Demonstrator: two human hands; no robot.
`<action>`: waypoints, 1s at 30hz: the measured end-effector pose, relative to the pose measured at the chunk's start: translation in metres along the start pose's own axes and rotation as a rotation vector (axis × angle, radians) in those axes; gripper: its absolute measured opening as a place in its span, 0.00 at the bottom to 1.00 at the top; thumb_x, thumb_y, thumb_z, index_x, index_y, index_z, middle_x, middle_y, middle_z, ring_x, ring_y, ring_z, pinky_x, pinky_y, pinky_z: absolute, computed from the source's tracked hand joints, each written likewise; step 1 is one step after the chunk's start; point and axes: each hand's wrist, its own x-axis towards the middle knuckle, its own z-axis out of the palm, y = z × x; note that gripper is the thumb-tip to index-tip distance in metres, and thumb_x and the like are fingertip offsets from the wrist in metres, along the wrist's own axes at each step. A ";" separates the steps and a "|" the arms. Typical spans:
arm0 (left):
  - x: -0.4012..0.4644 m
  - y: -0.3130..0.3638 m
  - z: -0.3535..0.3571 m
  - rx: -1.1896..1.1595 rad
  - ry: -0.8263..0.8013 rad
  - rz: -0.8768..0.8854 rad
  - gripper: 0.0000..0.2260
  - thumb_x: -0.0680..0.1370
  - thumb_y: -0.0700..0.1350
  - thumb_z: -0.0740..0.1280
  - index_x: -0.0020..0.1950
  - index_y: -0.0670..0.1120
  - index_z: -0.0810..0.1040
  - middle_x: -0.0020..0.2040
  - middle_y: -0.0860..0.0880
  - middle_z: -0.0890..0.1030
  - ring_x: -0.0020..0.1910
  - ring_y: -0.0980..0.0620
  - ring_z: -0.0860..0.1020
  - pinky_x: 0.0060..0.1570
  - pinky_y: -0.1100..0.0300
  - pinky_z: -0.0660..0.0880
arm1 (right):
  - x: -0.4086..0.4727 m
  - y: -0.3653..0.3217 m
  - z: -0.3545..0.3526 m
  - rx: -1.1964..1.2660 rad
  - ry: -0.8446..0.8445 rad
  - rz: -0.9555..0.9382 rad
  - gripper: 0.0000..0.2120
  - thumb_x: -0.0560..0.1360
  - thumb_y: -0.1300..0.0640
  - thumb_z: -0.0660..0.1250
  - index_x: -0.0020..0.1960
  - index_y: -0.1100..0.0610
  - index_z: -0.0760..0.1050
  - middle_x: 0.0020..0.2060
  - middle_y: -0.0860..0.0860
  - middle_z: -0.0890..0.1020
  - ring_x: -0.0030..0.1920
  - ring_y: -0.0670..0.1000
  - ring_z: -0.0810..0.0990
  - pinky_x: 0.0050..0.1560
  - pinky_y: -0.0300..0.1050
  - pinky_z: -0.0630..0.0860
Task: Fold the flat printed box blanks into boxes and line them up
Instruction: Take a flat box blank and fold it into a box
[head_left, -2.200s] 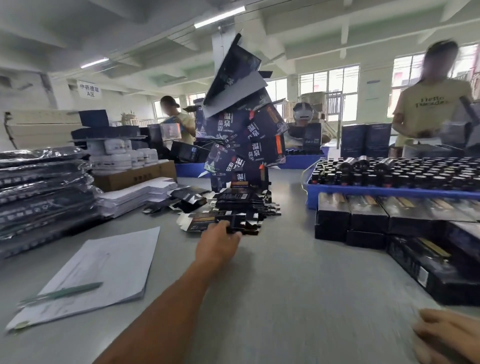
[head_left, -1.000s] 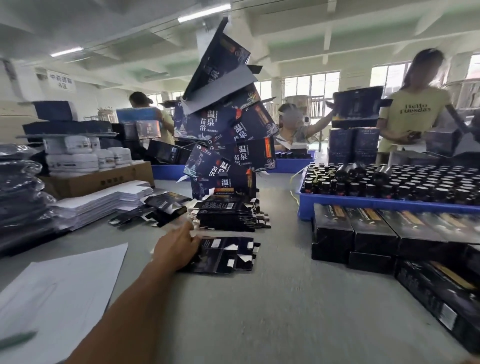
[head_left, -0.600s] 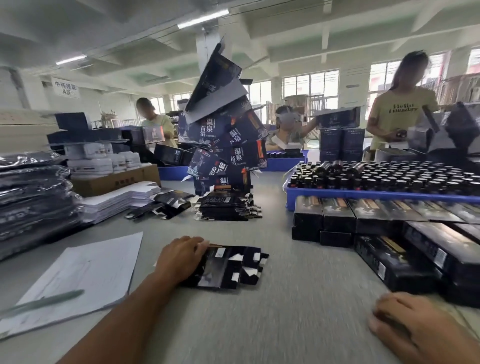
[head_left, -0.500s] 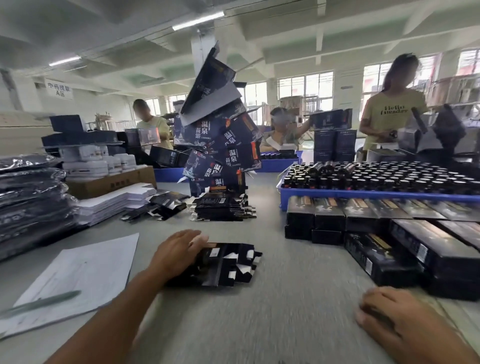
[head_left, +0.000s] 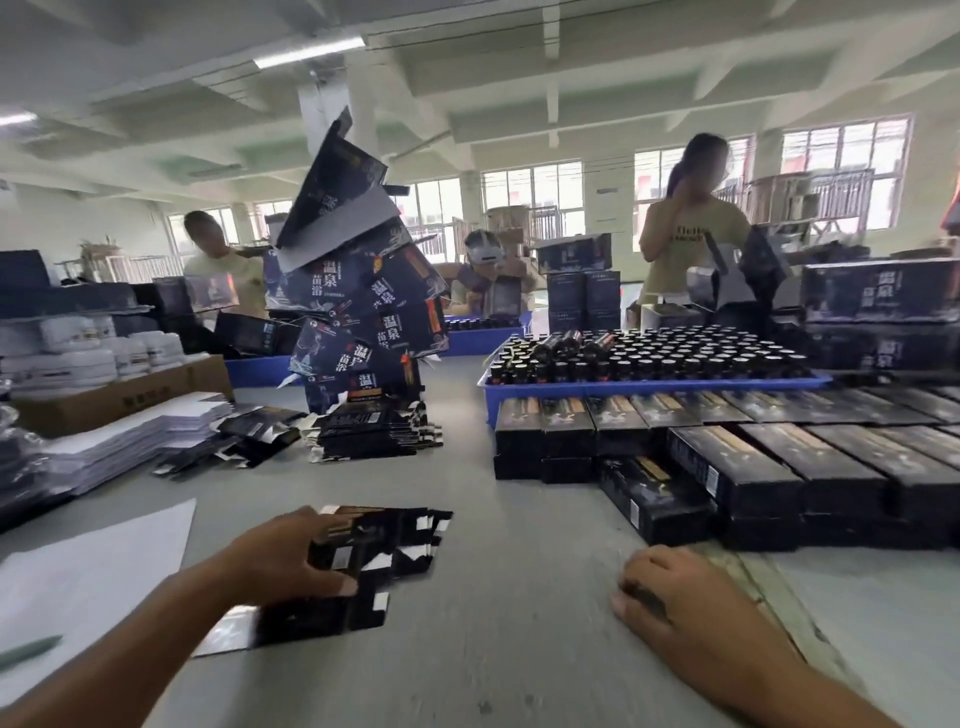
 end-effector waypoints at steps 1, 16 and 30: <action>-0.003 0.003 -0.001 0.016 -0.008 -0.003 0.34 0.67 0.68 0.74 0.70 0.59 0.72 0.53 0.59 0.73 0.51 0.59 0.73 0.48 0.64 0.71 | 0.000 0.000 0.000 -0.008 -0.004 -0.004 0.14 0.81 0.37 0.57 0.57 0.43 0.75 0.53 0.34 0.72 0.55 0.40 0.70 0.61 0.39 0.68; -0.045 0.042 0.013 0.003 0.065 0.015 0.14 0.71 0.66 0.71 0.47 0.59 0.78 0.56 0.57 0.73 0.55 0.58 0.71 0.53 0.62 0.71 | -0.004 -0.004 -0.004 -0.040 -0.001 -0.028 0.12 0.81 0.37 0.55 0.55 0.40 0.72 0.50 0.32 0.70 0.53 0.36 0.70 0.59 0.37 0.70; -0.135 0.128 0.055 0.045 -0.099 0.428 0.24 0.78 0.70 0.56 0.73 0.76 0.51 0.82 0.51 0.49 0.80 0.50 0.42 0.73 0.43 0.40 | -0.006 -0.018 -0.010 -0.041 -0.032 0.077 0.03 0.76 0.49 0.71 0.49 0.47 0.81 0.49 0.41 0.80 0.52 0.49 0.78 0.56 0.48 0.74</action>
